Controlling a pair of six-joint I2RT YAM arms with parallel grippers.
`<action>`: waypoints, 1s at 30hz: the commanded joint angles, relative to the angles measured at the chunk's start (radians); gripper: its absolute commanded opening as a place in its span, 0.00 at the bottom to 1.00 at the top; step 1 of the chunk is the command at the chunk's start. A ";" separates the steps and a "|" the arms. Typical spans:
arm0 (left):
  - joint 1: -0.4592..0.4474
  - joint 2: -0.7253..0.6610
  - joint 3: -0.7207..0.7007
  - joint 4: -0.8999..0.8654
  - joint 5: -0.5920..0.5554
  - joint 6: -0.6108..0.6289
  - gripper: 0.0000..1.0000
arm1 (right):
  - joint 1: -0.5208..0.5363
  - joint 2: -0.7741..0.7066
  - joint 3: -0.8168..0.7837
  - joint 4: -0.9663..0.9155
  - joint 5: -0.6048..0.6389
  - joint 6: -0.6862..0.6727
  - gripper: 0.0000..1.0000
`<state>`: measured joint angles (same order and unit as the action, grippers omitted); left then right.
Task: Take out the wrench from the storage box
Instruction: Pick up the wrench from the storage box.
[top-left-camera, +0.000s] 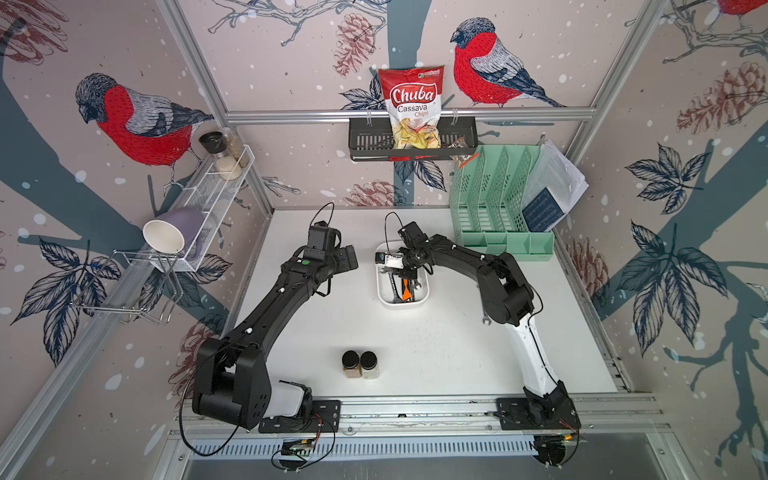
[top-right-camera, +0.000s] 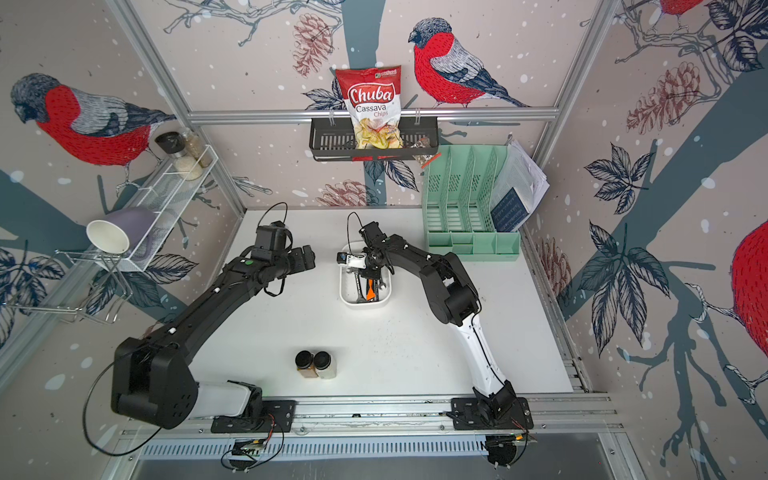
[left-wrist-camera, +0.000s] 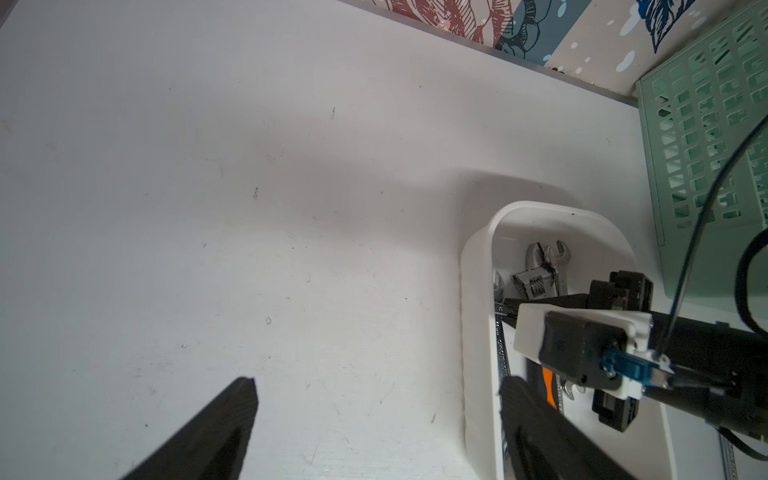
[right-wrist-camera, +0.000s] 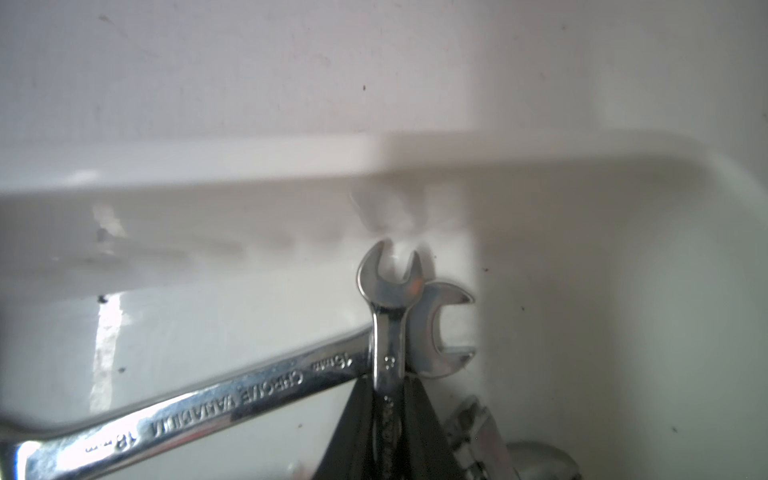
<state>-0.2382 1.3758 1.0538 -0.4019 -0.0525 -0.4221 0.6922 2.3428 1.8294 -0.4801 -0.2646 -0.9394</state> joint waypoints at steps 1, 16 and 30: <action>0.004 -0.005 -0.002 0.013 0.014 -0.001 0.95 | 0.003 0.010 -0.006 -0.050 0.044 0.012 0.16; 0.016 -0.011 0.000 0.019 0.044 -0.003 0.95 | 0.015 -0.019 0.041 -0.017 0.076 0.050 0.01; 0.027 -0.036 -0.002 0.023 0.062 -0.006 0.95 | 0.044 -0.096 0.009 0.074 0.129 0.174 0.00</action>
<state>-0.2161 1.3506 1.0538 -0.4011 -0.0002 -0.4229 0.7277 2.2749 1.8511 -0.4622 -0.1631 -0.8310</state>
